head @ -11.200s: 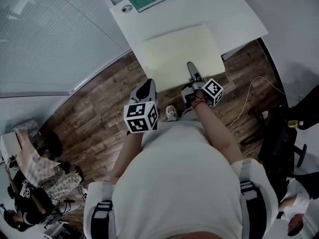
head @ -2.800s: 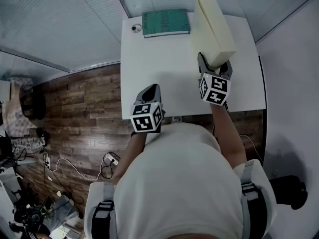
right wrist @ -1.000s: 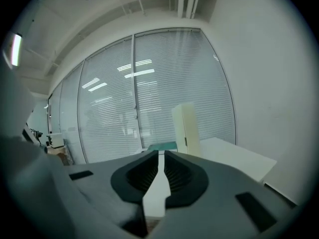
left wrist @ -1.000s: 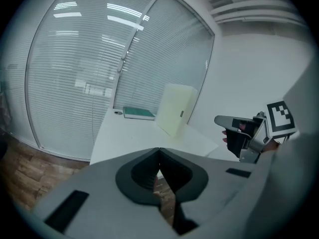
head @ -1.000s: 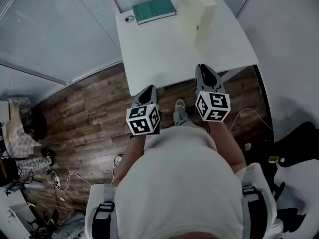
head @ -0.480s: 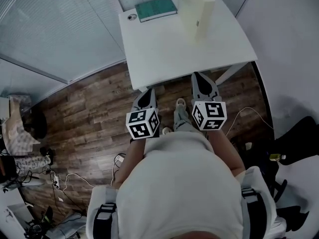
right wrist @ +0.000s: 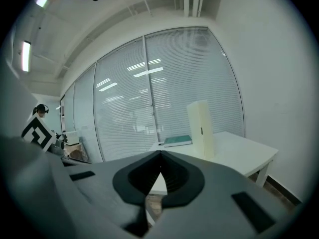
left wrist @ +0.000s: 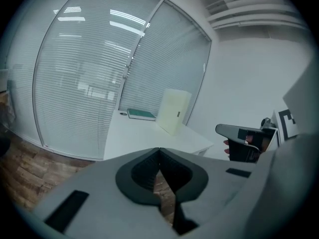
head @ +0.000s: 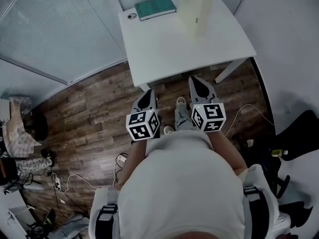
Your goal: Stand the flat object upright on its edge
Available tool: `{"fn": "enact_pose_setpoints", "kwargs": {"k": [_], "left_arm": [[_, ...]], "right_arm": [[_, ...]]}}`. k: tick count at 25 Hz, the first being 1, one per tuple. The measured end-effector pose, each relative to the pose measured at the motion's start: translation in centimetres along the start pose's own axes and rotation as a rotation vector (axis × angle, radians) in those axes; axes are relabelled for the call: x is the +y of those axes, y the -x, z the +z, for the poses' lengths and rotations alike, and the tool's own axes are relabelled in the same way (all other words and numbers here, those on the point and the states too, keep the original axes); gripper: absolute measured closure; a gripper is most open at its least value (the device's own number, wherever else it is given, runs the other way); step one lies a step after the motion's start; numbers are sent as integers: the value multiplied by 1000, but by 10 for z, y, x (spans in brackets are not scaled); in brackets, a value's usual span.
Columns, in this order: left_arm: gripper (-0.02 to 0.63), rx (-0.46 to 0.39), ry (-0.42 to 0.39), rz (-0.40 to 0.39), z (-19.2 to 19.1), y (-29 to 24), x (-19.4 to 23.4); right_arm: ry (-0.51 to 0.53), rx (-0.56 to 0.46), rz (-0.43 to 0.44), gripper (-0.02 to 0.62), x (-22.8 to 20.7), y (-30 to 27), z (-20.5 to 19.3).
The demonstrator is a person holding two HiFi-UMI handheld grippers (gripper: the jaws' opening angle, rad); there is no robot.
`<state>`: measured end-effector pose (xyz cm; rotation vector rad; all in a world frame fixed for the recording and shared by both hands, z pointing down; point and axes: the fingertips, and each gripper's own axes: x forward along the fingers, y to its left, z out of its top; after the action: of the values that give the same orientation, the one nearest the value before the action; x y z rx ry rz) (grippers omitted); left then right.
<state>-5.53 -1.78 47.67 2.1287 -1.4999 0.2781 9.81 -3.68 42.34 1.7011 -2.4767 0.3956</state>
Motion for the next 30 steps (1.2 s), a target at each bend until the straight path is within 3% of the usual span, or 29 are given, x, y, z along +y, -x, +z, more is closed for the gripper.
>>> {"fn": "enact_pose_setpoints", "kwargs": {"k": [30], "left_arm": [[588,15,0,1,-2,-7,-5]], "right_arm": [[-17,4,51,578,-3,-6,1]]}}
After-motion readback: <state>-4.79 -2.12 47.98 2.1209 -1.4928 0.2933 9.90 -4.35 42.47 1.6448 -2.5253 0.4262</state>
